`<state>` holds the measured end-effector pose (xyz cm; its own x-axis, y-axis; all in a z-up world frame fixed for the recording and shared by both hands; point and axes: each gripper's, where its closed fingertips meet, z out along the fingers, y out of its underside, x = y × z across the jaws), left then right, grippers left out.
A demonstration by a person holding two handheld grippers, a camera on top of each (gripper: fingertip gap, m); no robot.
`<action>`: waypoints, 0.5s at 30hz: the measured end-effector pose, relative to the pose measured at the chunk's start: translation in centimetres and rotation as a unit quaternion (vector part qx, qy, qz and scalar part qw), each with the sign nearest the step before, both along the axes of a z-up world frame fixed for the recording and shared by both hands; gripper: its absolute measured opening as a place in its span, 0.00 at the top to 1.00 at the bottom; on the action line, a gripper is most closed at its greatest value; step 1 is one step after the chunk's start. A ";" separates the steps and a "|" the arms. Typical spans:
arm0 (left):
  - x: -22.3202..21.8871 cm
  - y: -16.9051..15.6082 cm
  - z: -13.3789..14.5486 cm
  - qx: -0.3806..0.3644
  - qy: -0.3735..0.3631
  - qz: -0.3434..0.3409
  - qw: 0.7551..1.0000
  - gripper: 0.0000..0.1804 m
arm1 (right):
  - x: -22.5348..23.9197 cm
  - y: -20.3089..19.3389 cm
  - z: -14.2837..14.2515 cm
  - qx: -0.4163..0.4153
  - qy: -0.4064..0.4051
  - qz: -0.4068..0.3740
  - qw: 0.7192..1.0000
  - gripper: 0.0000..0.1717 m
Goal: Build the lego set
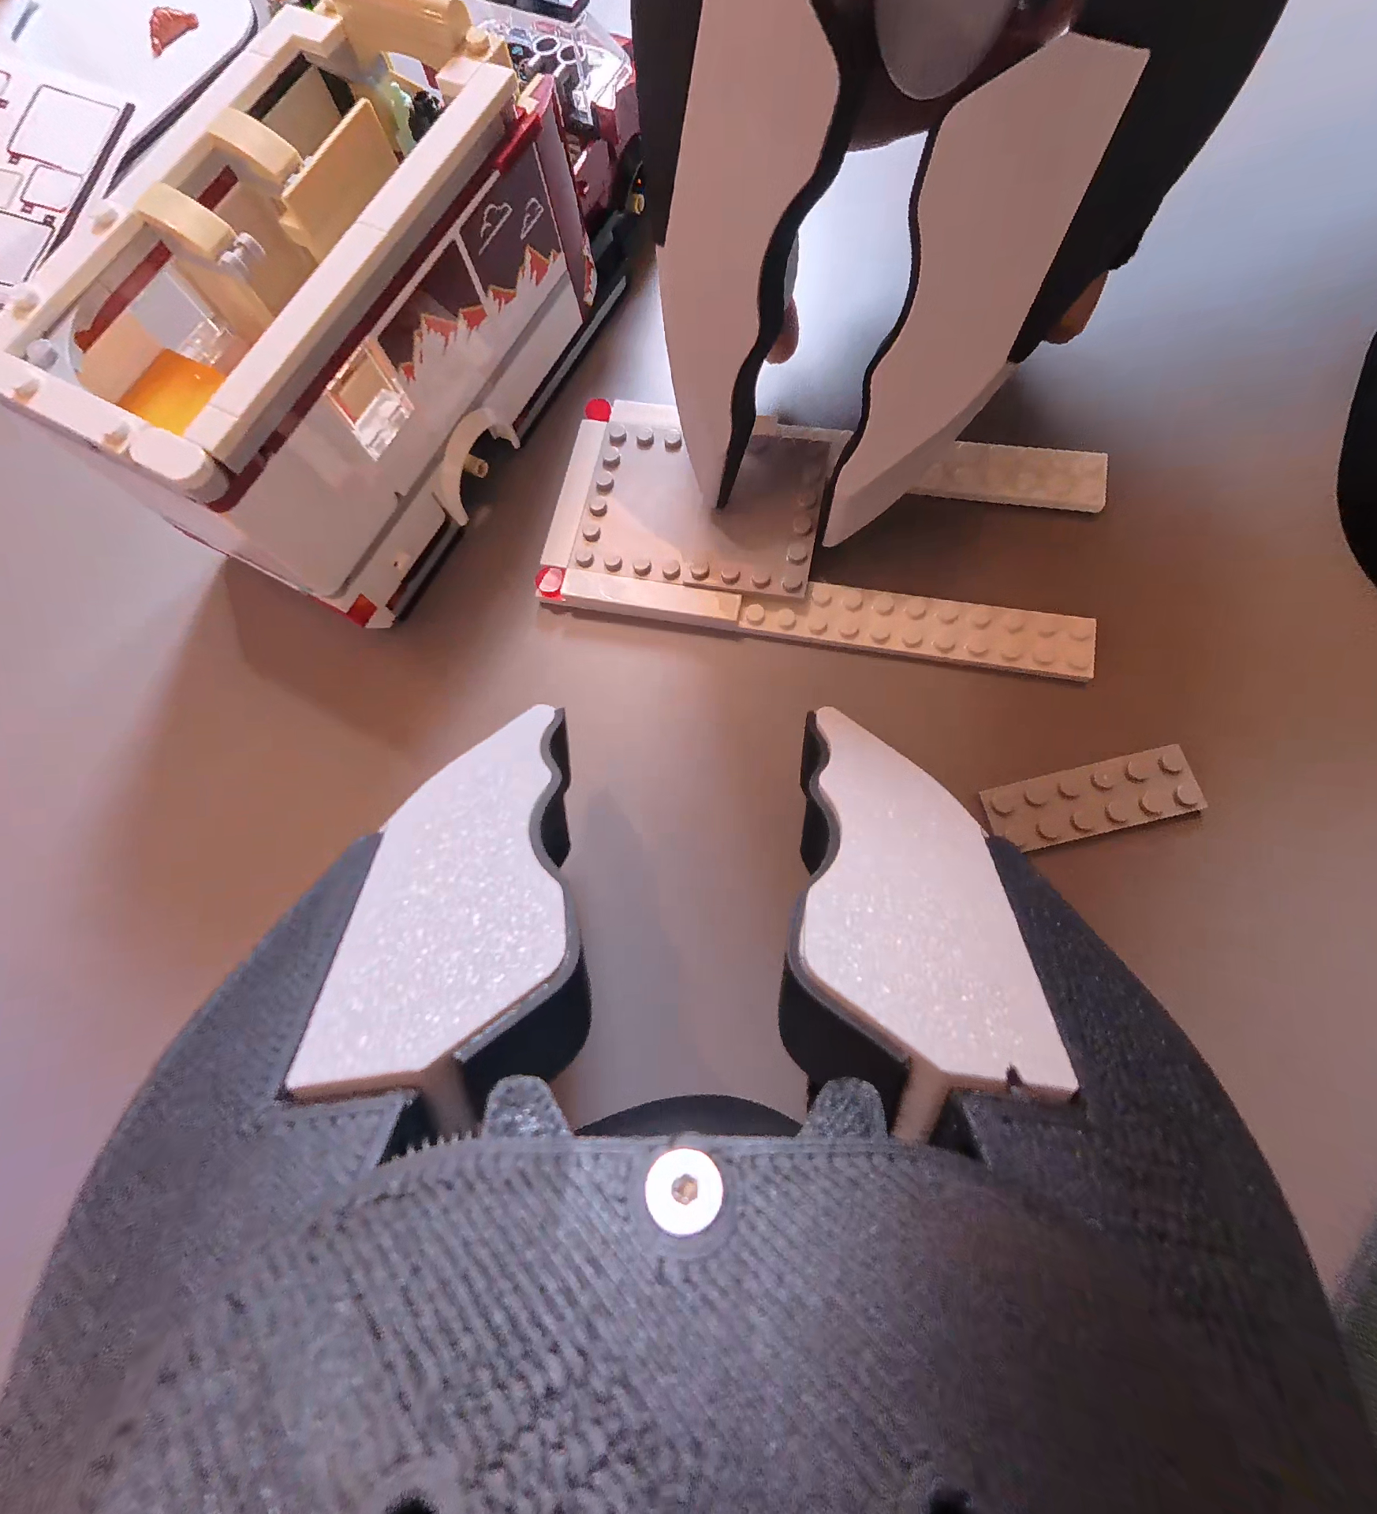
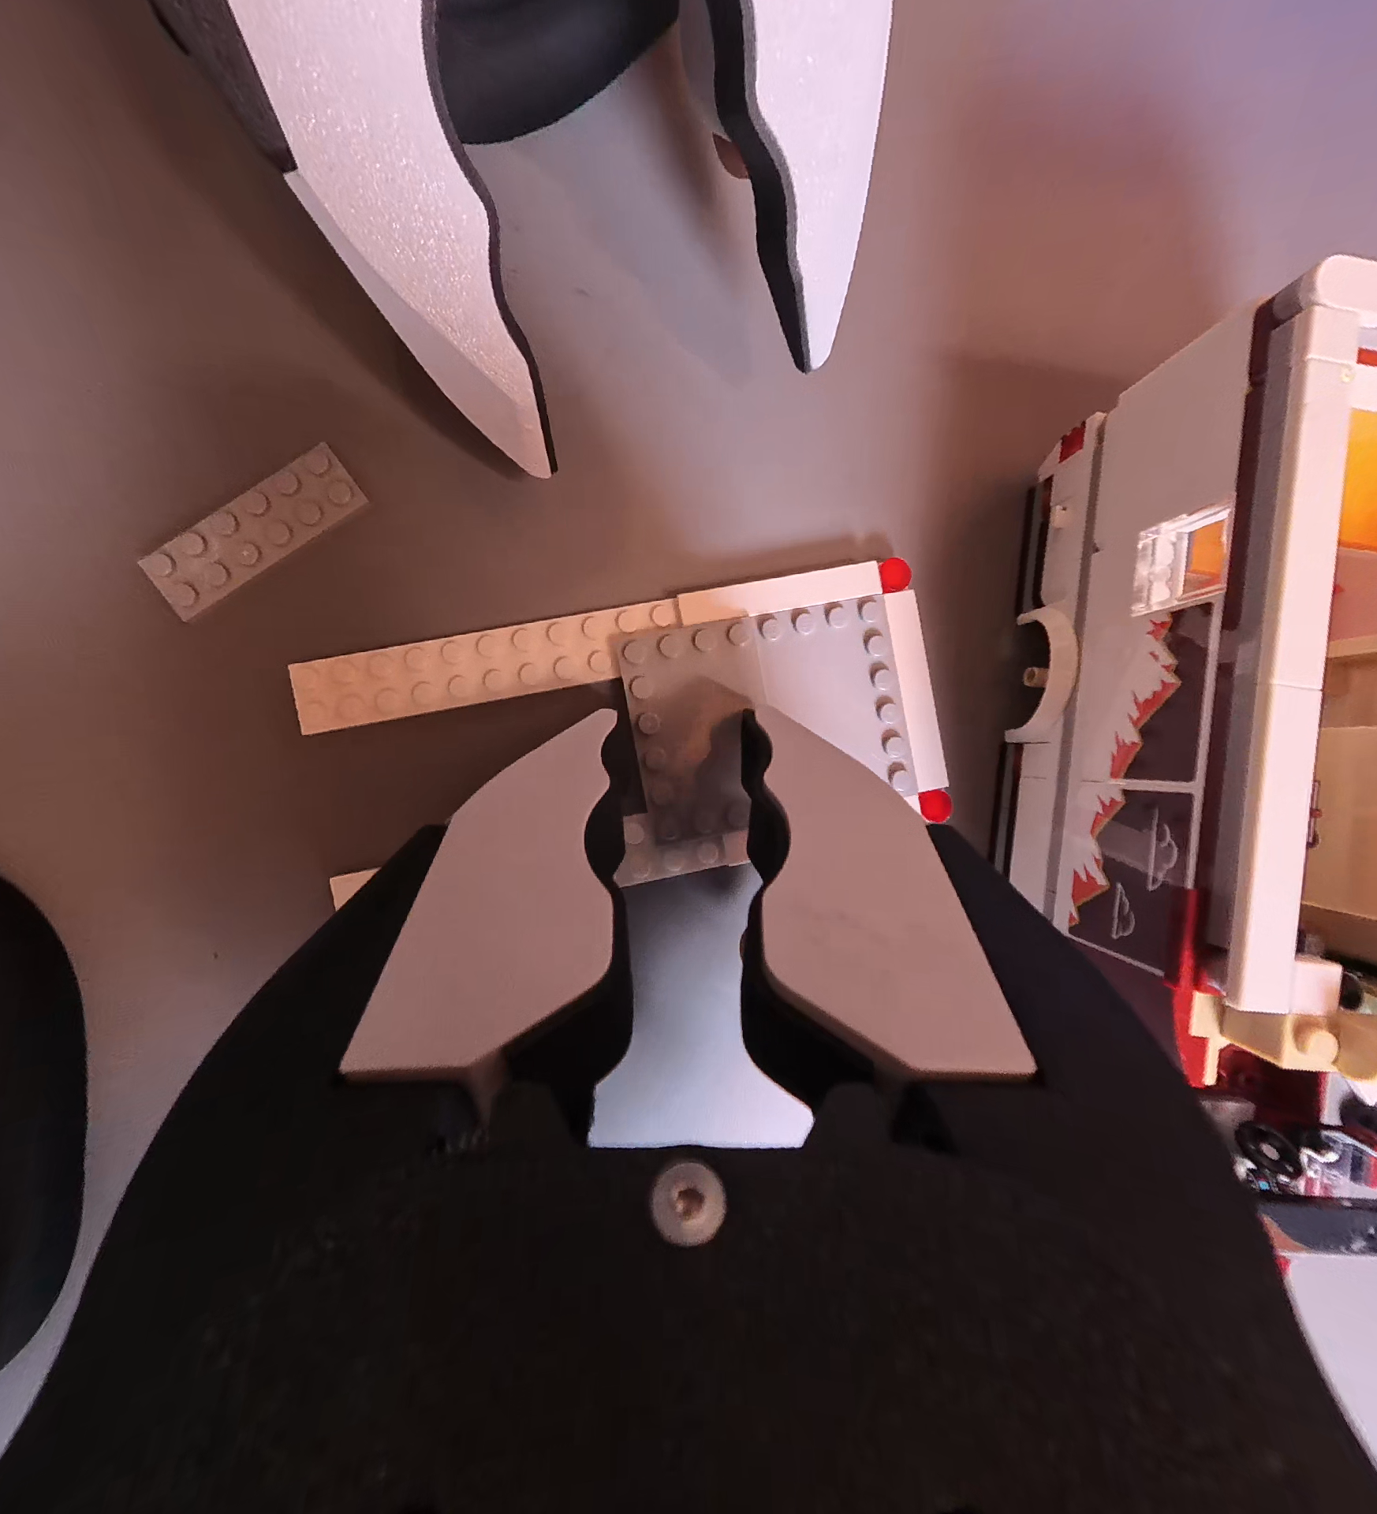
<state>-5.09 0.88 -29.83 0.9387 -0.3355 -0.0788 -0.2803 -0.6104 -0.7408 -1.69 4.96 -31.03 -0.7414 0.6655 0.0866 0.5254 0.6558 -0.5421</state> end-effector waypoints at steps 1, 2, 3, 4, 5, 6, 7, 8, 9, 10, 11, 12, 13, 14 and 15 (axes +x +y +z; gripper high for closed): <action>0.0 0.0 0.0 -0.001 -0.001 -0.001 1.000 0.70 | 0.0 0.0 0.0 0.001 0.000 -0.002 1.000 0.85; 0.0 0.0 -0.1 -0.001 -0.002 -0.002 1.000 0.70 | 0.0 0.0 0.0 0.002 -0.001 -0.003 1.000 0.85; 0.1 0.0 -0.1 -0.001 -0.002 -0.002 1.000 0.70 | 0.0 0.0 0.0 0.002 -0.001 -0.005 1.000 0.85; 0.1 0.0 -0.1 -0.001 -0.001 -0.003 1.000 0.70 | 0.0 0.0 0.0 0.002 -0.002 -0.008 1.000 0.85; 0.1 0.0 -0.1 -0.002 -0.001 -0.004 1.000 0.70 | 0.0 0.0 0.0 0.002 -0.002 -0.010 1.000 0.85; 0.1 0.0 -0.1 -0.002 -0.002 -0.004 1.000 0.70 | 0.0 0.0 0.0 0.004 -0.001 -0.012 1.000 0.85; 0.1 0.0 -0.1 -0.001 -0.002 -0.004 1.000 0.70 | 0.0 -0.1 0.2 0.004 0.002 -0.014 1.000 0.85; 0.1 0.0 -0.1 -0.001 -0.003 -0.004 1.000 0.70 | -0.1 -0.2 0.5 -0.001 0.006 -0.015 1.000 0.85; 0.1 0.0 -0.1 -0.001 -0.004 -0.005 1.000 0.70 | -0.2 -0.5 0.8 -0.009 0.009 -0.017 1.000 0.85; 0.1 0.0 -0.1 -0.001 -0.004 -0.005 1.000 0.70 | -0.3 -0.8 1.0 -0.016 0.011 -0.020 1.000 0.87; 0.1 0.0 -0.1 0.000 -0.005 -0.005 1.000 0.70 | -0.5 -1.0 1.0 -0.018 0.011 -0.024 0.999 0.89; 0.1 0.0 -0.1 0.000 -0.005 -0.005 1.000 0.70 | -0.7 -1.0 0.9 -0.013 0.009 -0.029 0.999 0.91; 0.1 0.0 0.0 0.001 -0.005 -0.006 1.000 0.70 | -0.8 -0.8 0.6 -0.004 0.006 -0.036 0.999 0.92; 0.2 0.0 0.0 0.001 -0.005 -0.006 1.000 0.70 | -0.9 -0.6 0.3 0.002 0.002 -0.041 0.999 0.93; 0.2 -0.1 0.0 0.002 -0.005 -0.007 1.000 0.70 | -1.0 -0.6 0.2 -0.001 0.000 -0.045 0.999 0.94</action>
